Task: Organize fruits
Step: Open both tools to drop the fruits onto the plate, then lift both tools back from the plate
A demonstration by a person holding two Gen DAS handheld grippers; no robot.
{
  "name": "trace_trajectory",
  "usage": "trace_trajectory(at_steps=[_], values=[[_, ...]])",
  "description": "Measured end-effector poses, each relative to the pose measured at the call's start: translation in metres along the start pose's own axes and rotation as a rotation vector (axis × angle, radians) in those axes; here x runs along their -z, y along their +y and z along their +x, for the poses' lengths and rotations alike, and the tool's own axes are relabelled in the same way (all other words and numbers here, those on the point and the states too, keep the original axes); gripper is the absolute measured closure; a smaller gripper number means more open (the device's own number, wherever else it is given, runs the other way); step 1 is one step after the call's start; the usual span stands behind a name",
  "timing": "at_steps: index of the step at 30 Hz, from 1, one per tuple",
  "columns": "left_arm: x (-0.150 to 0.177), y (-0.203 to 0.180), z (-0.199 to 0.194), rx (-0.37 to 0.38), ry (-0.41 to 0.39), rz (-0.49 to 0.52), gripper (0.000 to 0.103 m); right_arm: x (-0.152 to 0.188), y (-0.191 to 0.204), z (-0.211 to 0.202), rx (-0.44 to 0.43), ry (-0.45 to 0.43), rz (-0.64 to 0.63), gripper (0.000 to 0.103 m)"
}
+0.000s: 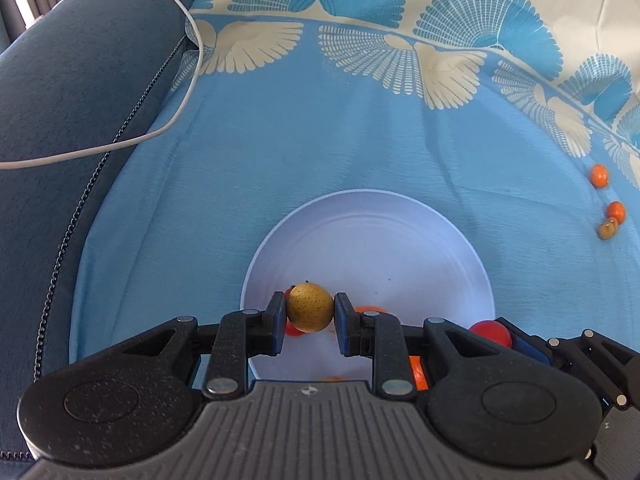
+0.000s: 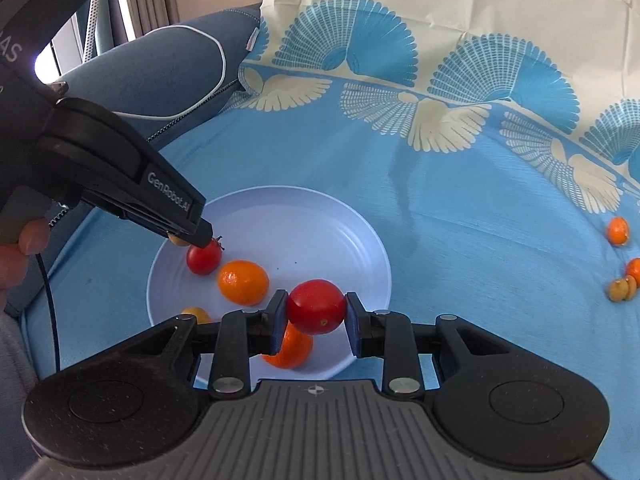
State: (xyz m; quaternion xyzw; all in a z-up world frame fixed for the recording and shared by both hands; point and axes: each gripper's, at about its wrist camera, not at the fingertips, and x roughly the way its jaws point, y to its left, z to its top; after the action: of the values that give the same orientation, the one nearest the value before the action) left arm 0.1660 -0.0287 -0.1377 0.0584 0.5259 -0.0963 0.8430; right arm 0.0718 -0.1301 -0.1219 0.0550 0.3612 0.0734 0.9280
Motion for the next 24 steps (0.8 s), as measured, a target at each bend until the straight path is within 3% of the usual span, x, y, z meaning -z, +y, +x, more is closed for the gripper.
trace_trajectory(at_steps=[3,4,5,6,7,8,9,14,19,24], values=[[-0.002,0.002,0.005,-0.007,0.001,0.003,0.075,-0.001,0.004,0.01,0.002,0.01,-0.016,0.071],[-0.003,0.002,0.005,-0.008,-0.009,0.007,0.071,-0.002,0.005,0.013,0.001,0.014,-0.019,0.071],[-0.003,0.003,0.003,-0.01,-0.019,0.018,0.048,-0.003,0.006,0.016,-0.002,0.019,-0.023,0.071],[-0.003,0.004,-0.001,-0.012,-0.032,0.026,0.035,-0.004,0.007,0.017,-0.008,0.018,-0.029,0.064],[-0.003,0.005,-0.006,-0.015,-0.056,0.022,0.009,-0.006,0.008,0.016,-0.015,0.01,-0.036,0.056],[-0.002,0.007,-0.013,-0.015,-0.087,0.013,0.001,-0.007,0.009,0.014,-0.012,-0.002,-0.044,0.039],[-0.001,0.009,-0.023,-0.012,-0.118,0.005,0.0,-0.009,0.011,0.01,-0.004,-0.018,-0.047,0.026],[0.016,0.018,-0.061,-0.041,-0.125,-0.007,0.0,-0.011,0.011,-0.024,0.005,-0.024,-0.022,0.01],[0.061,0.032,-0.105,-0.034,-0.105,-0.05,0.0,0.005,0.016,-0.075,0.022,-0.018,0.042,0.006],[0.097,0.037,-0.145,-0.029,-0.137,-0.071,0.0,0.024,0.029,-0.126,0.072,-0.046,0.086,0.003]])
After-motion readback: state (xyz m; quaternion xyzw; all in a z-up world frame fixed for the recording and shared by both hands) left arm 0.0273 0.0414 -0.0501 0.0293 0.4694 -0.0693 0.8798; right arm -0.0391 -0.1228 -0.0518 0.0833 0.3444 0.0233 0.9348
